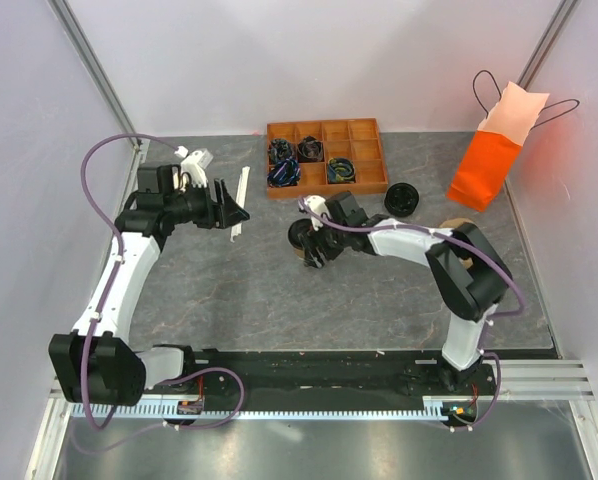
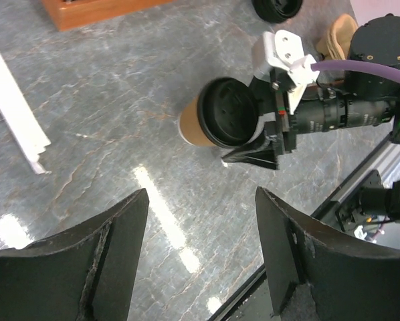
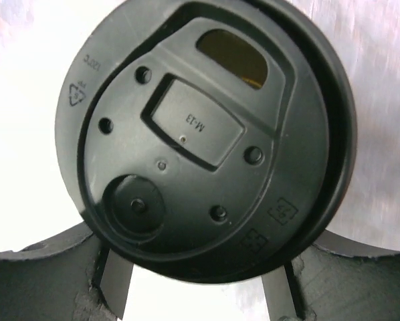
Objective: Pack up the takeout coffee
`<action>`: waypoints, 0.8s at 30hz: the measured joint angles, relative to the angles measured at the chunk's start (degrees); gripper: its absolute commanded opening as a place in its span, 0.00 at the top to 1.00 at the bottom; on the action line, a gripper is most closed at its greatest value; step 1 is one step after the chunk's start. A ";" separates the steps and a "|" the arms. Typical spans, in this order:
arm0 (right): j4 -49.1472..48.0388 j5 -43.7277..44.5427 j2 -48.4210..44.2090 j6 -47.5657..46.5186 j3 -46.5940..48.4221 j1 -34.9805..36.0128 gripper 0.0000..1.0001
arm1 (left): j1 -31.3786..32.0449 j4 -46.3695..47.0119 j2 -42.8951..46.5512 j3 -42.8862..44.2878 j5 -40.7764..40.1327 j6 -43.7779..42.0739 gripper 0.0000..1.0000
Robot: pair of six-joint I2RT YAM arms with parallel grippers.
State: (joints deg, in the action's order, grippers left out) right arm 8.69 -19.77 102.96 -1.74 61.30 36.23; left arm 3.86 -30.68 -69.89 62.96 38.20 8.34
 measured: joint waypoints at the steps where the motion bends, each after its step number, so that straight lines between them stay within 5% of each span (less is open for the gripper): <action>1: -0.81 0.17 1.55 0.20 1.53 0.28 0.28 | -0.52 0.04 0.00 -0.15 0.00 0.07 0.28; 24: -8.98 -1.73 31.47 3.48 38.71 5.60 0.21 | -8.02 2.54 6.45 -8.04 -1.36 4.00 0.27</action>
State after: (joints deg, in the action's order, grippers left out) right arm -0.30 -21.50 134.43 1.74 100.01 41.82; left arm -4.16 -28.14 -63.44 54.92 36.84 12.34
